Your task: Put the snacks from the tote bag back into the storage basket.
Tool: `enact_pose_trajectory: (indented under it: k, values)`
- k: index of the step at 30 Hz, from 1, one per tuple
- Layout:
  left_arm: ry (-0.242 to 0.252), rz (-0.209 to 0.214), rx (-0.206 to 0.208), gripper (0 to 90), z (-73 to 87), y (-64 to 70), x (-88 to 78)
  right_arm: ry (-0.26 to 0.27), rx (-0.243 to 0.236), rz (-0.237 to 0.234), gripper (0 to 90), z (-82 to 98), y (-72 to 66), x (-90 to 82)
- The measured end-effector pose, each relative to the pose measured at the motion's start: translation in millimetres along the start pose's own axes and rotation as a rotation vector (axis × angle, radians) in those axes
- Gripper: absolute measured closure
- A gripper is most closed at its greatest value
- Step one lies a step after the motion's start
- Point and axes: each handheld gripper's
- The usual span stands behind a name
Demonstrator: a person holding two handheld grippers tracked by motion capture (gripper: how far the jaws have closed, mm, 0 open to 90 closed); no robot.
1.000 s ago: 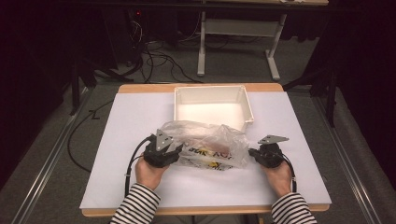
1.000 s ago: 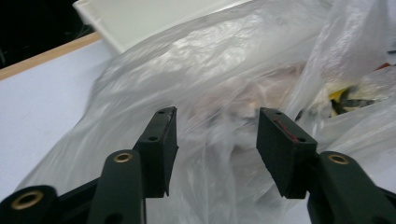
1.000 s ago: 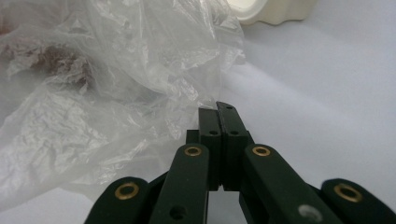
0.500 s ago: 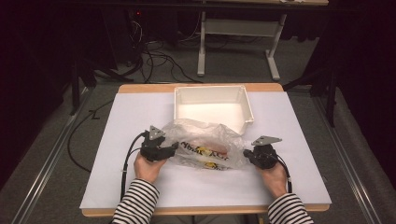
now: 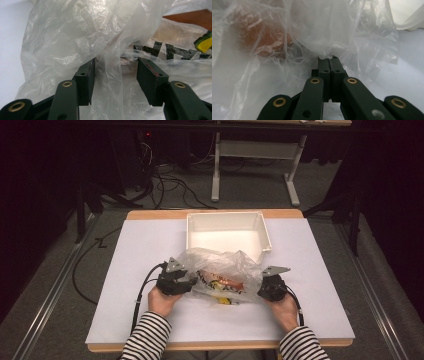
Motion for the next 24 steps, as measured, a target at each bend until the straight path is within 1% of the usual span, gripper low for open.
enact_pose_trajectory:
  k: [2,3,5,7,12,13,14,16,19,21,22,23,24]
  values:
    - [-0.008,0.011,0.009,51.6,0.3,1.7,0.5,0.001,-0.002,-0.002,90.0,-0.7,-0.8,0.8]
    - [-0.016,0.022,0.021,52.2,0.7,5.0,0.9,-0.002,-0.005,-0.001,90.0,-1.1,-1.1,0.9]
    - [-0.020,0.024,0.028,52.4,0.7,6.6,0.6,-0.004,-0.004,0.002,90.0,-1.4,-1.5,0.9]
    - [-0.034,0.046,0.039,54.2,0.9,9.8,-1.7,-0.006,0.006,0.006,90.0,-0.7,1.1,-0.3]
    - [-0.054,0.065,0.057,56.8,1.6,16.1,-4.5,-0.010,0.020,0.010,90.0,0.3,4.2,-2.4]
    - [-0.059,0.076,0.054,57.7,2.5,19.0,-6.2,-0.012,0.020,0.009,90.0,0.7,5.8,-3.6]
    - [-0.059,0.076,0.054,58.1,2.5,19.0,-6.2,-0.012,0.020,0.009,90.0,0.7,5.8,-3.6]
    - [-0.062,0.094,0.046,58.4,4.1,21.8,-8.1,-0.012,0.022,0.007,90.0,1.6,7.5,-4.7]
    - [-0.063,0.106,0.031,59.7,6.8,27.0,-11.4,-0.007,0.021,0.004,90.0,2.7,10.7,-6.0]
    - [-0.070,0.115,0.031,60.6,8.4,29.4,-14.5,-0.006,0.027,0.001,90.0,3.1,11.9,-6.0]
    - [-0.068,0.116,0.026,61.4,9.1,30.2,-15.8,-0.006,0.023,0.001,90.0,3.2,12.6,-6.1]
    - [-0.065,0.115,0.024,65.1,9.5,30.4,-17.6,-0.005,0.022,-0.004,90.0,3.6,13.8,-5.9]
    - [-0.049,0.119,0.010,65.1,9.6,30.2,-19.8,-0.005,0.022,-0.004,90.0,3.6,13.8,-5.9]
Point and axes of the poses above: each handheld gripper's, and its own axes: x roughly forward along the jaws, z roughly out of its underside, y roughly to its right, and after that the axes turned 5 degrees about y, right-handed
